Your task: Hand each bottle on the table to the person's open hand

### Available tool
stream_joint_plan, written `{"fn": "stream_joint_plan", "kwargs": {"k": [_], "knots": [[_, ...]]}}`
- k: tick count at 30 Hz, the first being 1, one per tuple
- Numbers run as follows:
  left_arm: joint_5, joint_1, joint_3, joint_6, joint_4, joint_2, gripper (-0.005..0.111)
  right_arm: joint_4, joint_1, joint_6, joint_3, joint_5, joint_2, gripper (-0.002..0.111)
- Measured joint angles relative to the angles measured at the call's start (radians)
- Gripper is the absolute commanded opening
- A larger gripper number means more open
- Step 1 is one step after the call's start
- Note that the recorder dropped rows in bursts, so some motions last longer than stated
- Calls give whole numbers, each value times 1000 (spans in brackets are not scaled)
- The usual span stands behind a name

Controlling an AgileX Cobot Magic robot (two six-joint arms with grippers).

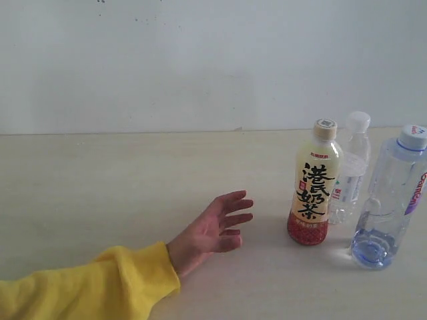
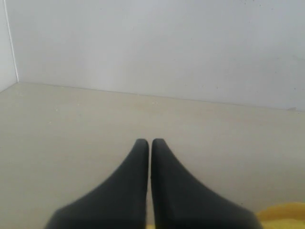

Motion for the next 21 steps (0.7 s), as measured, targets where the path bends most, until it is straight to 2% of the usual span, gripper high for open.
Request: {"fn": "stream_joint_plan", "kwargs": {"k": [4, 8, 13, 16, 19, 21], "knots": [[0, 0, 0, 0, 0, 0, 4, 61, 0, 118, 0, -73, 0, 1], [0, 0, 0, 0, 0, 0, 4, 39, 0, 180, 0, -149, 0, 1], [0, 0, 0, 0, 0, 0, 4, -106, 0, 186, -135, -43, 18, 1], [0, 0, 0, 0, 0, 0, 4, -130, 2, 118, -226, 19, 91, 2], [0, 0, 0, 0, 0, 0, 4, -134, 47, 24, -298, 61, 211, 17], [0, 0, 0, 0, 0, 0, 4, -134, 105, -25, -333, 65, 295, 41]]}}
